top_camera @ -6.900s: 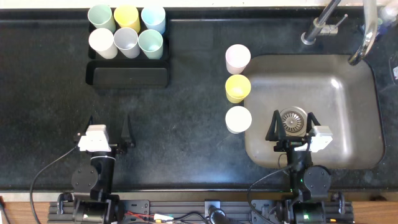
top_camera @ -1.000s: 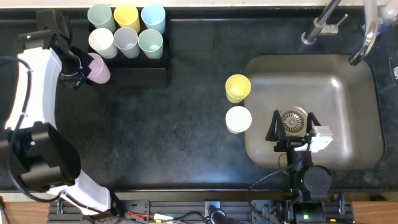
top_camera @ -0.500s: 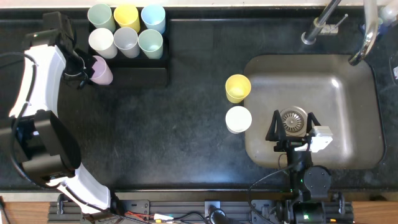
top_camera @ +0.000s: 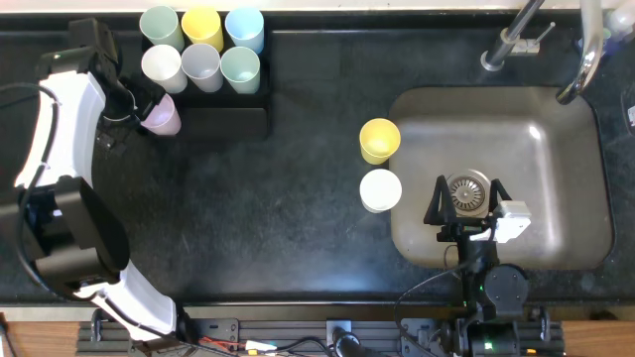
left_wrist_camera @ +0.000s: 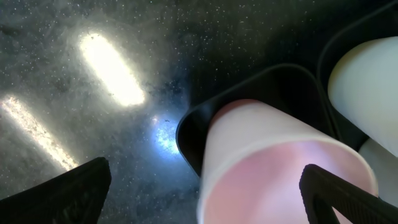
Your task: Store Cups
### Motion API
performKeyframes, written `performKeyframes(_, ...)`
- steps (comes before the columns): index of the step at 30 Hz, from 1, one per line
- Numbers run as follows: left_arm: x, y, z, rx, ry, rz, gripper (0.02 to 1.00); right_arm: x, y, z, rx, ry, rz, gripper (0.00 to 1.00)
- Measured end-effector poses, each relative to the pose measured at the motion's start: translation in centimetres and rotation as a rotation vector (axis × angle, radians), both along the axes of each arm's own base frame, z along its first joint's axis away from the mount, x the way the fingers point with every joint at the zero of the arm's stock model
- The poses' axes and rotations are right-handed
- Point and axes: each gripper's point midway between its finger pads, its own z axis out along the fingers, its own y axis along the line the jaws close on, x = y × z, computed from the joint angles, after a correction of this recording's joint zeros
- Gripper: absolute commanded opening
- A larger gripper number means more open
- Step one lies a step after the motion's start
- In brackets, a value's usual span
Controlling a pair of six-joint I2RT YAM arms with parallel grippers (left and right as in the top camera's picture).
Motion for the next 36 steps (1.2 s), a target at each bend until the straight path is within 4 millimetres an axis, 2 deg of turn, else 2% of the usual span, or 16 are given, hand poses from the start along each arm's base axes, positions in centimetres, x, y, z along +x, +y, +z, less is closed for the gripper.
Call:
performKeyframes(3, 0.7, -1.5, 2.4, 0.014, -0.077, -0.04, 0.998, 0.0, 0.0, 0.0, 0.0, 0.0, 0.0, 0.998)
performKeyframes(5, 2.0, -3.8, 5.4, 0.033, -0.191, -0.113, 0.998, 0.0, 0.0, 0.0, 0.0, 0.0, 0.0, 0.996)
performKeyframes(6, 2.8, -5.5, 7.4, 0.048, -0.264, -0.176, 0.998, 0.0, 0.0, 0.0, 0.0, 0.0, 0.0, 0.996)
performKeyframes(8, 4.1, -10.2, 11.4, 0.079, -0.418, -0.327, 0.998, 0.0, 0.0, 0.0, 0.0, 0.0, 0.0, 0.998)
performKeyframes(10, 4.4, -15.8, 14.4, 0.096, -0.531, -0.475, 0.998, 0.0, 0.0, 0.0, 0.0, 0.0, 0.0, 0.996)
performKeyframes(11, 4.1, -19.0, 15.3, 0.1, -0.572, -0.55, 0.998, 0.0, 0.0, 0.0, 0.0, 0.0, 0.0, 0.998)
performKeyframes(13, 2.8, -24.7, 15.8, 0.103, -0.608, -0.662, 0.998, 0.0, 0.0, 0.0, 0.0, 0.0, 0.0, 0.996)
performKeyframes(16, 0.0, -32.1, 13.5, 0.092, -0.572, -0.762, 0.998, 0.0, 0.0, 0.0, 0.0, 0.0, 0.0, 0.998)
performKeyframes(19, -2.4, -36.8, 10.0, 0.079, -0.507, -0.796, 0.998, 0.0, 0.0, 0.0, 0.0, 0.0, 0.0, 0.998)
performKeyframes(21, -3.5, -38.7, 7.8, 0.067, -0.465, -0.8, 0.998, 0.0, 0.0, 0.0, 0.0, 0.0, 0.0, 0.998)
performKeyframes(24, -4.3, -39.8, 5.8, 0.048, -0.42, -0.779, 0.998, 0.0, 0.0, 0.0, 0.0, -0.001, 0.0, 0.998)
performKeyframes(31, -4.8, -40.2, 3.7, 0.013, -0.359, -0.744, 0.998, 0.0, 0.0, 0.0, 0.0, 0.0, 0.0, 1.0)
performKeyframes(36, -5.3, -40.8, 1.2, -0.011, -0.29, -0.752, 0.998, 0.0, 0.0, 0.0, 0.0, -0.001, 0.0, 0.996)
